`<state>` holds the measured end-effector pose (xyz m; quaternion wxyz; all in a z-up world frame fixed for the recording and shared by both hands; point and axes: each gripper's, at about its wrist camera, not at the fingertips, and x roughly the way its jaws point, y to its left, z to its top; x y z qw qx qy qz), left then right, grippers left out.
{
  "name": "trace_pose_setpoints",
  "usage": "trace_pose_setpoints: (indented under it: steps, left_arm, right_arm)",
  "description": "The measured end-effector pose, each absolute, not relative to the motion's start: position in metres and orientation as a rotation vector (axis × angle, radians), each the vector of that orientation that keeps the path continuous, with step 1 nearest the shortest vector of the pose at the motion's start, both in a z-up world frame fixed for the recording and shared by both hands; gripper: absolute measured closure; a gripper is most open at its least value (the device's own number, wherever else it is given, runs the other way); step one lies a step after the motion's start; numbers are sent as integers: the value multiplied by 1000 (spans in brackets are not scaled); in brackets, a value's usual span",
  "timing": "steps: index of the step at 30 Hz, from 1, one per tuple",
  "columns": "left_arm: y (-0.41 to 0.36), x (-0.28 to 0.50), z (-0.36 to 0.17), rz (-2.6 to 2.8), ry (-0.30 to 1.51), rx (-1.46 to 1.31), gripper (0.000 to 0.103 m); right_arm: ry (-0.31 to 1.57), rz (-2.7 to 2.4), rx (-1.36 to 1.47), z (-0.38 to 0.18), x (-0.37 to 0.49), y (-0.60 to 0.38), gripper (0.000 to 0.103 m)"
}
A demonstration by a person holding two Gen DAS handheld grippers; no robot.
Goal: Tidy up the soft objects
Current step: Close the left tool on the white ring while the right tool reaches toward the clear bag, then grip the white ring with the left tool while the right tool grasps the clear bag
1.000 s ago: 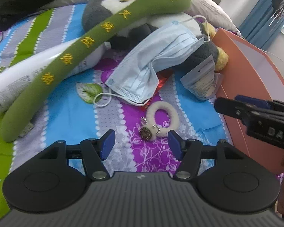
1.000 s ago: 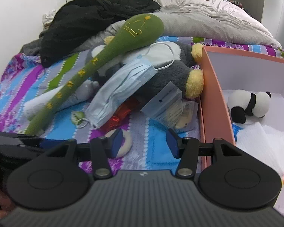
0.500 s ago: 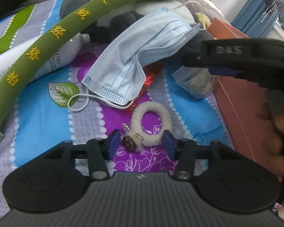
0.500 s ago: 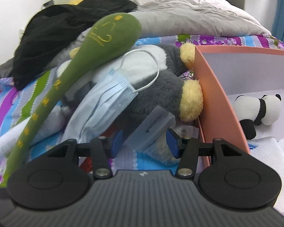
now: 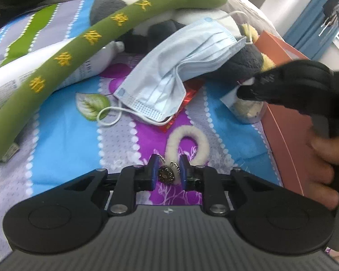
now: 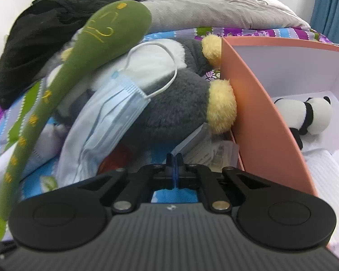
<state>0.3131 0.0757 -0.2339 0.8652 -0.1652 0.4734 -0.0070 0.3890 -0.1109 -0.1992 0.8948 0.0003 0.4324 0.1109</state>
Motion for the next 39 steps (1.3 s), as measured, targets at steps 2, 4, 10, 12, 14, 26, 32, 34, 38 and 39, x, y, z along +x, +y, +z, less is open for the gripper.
trace_pose_setpoints:
  steps: [2,4,10,12,14,26,32,34,38,39]
  left_arm:
    - [77,305,-230,-3,990,-356,82]
    - [79,294,-225,12,984,-370,82]
    - [81,260,-209,40,967,-392,91]
    - [80,244,-204,52,963,-390,91]
    - [82,231,-202,59,961,-404,91]
    - [90,171,-205,78,993,-452,91]
    - [96,166,-214,78,1032,-478,48]
    - [96,165,-215,45,1028,-474,38]
    - [90,170,-219,-12,1055,-417,38]
    - [89,171,-220,-25,1061,-409,38]
  right_arm:
    - [897,248,8,-194,380,-114,100]
    - [899,264,22,-190,369,-119,100]
    - [890,310,49,-171,333,-126,100]
    - [887,333,48,-165,318,-128,100]
    - [883,345,34,-161,303,-129,100]
    - [947,444,-19,-172,231,-144,100]
    - [917,442,55,-172,238,-150,95]
    - [913,438,51,-174,247,-146,77]
    - [907,423,51,-182,265,-140,57]
    - [906,415,42,-185,271,-138,57]
